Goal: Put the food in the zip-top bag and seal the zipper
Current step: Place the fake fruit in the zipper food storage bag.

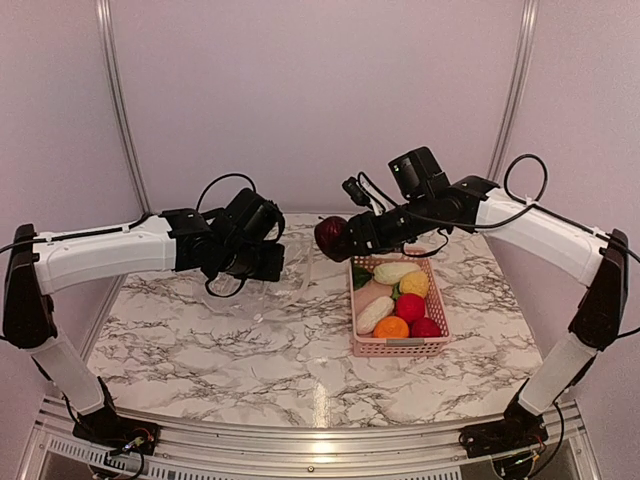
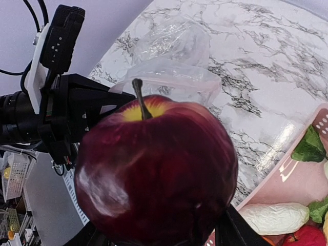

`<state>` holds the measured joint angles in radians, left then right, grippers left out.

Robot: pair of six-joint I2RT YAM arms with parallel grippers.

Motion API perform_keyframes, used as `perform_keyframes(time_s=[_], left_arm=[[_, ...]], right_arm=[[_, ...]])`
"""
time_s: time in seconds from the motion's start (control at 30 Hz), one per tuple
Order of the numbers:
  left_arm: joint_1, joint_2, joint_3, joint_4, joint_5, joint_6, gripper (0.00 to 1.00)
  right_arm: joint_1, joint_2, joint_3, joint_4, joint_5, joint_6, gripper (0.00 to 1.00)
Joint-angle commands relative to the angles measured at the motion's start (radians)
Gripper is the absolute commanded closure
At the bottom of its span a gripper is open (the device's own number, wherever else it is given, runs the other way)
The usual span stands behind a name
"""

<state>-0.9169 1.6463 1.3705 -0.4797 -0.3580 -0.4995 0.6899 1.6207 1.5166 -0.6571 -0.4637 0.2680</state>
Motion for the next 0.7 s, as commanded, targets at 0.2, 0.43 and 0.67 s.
perform_keyframes(time_s=[0.2,0.43,0.67], left_arm=[[0.004,0.017,0.072,0.101,0.047,-0.091,1.00],[0.003,-0.004,0.086,0.148,0.053,-0.125,1.00],[0.003,-0.032,0.078,0.194,0.042,-0.130,1.00]], right_arm=[[0.011,0.020,-0.047,0.177,-0.204,0.077,0.55],[0.011,0.085,-0.026,0.162,-0.228,0.076,0.56],[0.012,0.184,0.040,0.066,-0.196,0.076,0.57]])
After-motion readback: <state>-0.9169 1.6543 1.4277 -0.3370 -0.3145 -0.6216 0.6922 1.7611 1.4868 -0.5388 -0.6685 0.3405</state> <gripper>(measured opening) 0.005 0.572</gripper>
